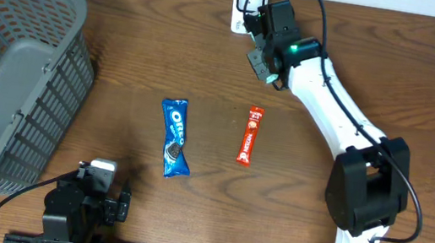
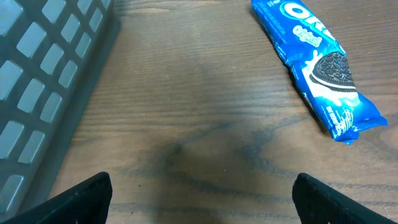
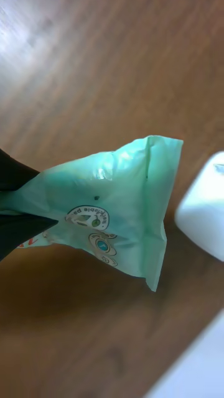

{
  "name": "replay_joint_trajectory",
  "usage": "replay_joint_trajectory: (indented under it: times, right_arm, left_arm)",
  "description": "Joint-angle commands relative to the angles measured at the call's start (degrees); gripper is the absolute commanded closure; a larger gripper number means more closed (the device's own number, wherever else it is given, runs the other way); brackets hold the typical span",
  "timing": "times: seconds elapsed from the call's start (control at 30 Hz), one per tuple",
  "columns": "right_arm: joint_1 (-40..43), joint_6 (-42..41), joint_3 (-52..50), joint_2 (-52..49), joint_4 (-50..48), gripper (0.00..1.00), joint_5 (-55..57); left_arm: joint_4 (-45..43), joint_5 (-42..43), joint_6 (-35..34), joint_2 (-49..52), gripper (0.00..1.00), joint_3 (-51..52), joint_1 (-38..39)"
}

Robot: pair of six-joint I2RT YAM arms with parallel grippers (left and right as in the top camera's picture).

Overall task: Scan the item barcode
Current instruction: 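Lift the tissue pack with the right gripper and hold it at the scanner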

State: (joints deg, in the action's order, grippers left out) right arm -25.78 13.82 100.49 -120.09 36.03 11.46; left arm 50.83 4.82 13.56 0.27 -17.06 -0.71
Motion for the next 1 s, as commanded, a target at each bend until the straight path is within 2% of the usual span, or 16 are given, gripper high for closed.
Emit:
replay_joint_trajectory:
  times: [0.0, 0.2, 0.3, 0.43, 0.6, 0.7, 0.97]
  right_arm:
    - [-0.94, 5.97, 1.01, -2.34, -4.22, 0.99, 6.27]
    - [-1.73, 18.34, 1.66, -7.04, -16.7, 0.99, 17.97]
    - [-1.86, 29.0, 5.33, -12.79, -24.35, 0.99, 25.0]
    - [-2.25, 37.29, 13.68, -19.78, -27.06, 0.99, 28.63]
    - [-2.4, 42.77, 23.26, -27.28, -30.03, 0.99, 30.27]
    - [-2.4, 46.12, 23.8, -28.74, -33.18, 0.99, 30.67]
    - [-2.05, 47.95, 23.8, -29.33, -36.11, 0.99, 28.09]
  left_arm:
    - [0.13, 0.55, 0.55, -0.02, 0.07, 0.13, -0.24]
    - [0.15, 0.55, 0.55, -0.02, 0.07, 0.13, -0.24]
    - [0.13, 0.55, 0.55, -0.02, 0.07, 0.13, -0.24]
    - [0.13, 0.55, 0.55, -0.02, 0.07, 0.13, -0.24]
    - [0.15, 0.55, 0.55, -0.02, 0.07, 0.13, -0.24]
    - [0.15, 0.55, 0.55, -0.02, 0.07, 0.13, -0.24]
    - [0.13, 0.55, 0.55, -0.02, 0.07, 0.13, -0.24]
